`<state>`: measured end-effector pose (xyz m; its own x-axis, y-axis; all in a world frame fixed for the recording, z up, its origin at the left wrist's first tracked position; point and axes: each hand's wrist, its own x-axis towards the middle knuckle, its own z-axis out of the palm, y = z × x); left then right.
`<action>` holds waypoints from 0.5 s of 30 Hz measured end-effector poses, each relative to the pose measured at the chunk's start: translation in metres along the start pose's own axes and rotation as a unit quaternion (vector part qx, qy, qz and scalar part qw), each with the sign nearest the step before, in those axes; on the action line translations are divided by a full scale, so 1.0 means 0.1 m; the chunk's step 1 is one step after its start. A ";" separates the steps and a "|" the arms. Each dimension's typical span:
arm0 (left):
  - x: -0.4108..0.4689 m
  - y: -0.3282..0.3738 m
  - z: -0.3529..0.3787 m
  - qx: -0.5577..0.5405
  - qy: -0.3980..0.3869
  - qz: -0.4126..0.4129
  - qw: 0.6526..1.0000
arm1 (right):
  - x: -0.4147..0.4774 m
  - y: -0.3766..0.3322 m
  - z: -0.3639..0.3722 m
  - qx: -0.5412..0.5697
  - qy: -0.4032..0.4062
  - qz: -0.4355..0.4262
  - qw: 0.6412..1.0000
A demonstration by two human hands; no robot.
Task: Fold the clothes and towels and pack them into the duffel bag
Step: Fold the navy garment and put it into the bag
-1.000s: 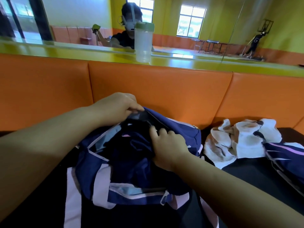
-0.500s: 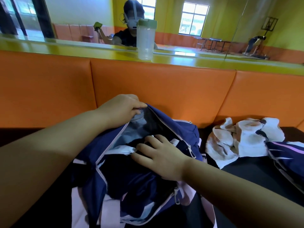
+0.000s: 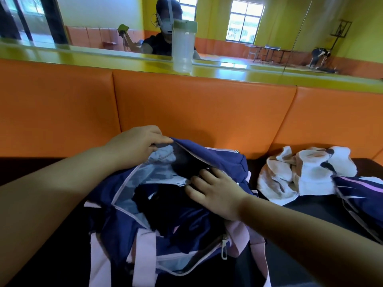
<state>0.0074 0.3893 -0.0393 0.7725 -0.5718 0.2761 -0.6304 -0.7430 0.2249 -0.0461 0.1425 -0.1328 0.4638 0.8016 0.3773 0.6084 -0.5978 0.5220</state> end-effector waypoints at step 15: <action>-0.45 0.42 0.43 0.147 0.096 0.084 0.981 | -0.24 0.12 -0.02 -0.112 -0.070 0.027 0.991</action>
<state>-0.0506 0.3686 -0.0822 0.6134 -0.6395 0.4633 -0.6764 -0.7283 -0.1097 -0.0511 0.1159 -0.1343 0.5861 0.7499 0.3068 0.4301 -0.6089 0.6665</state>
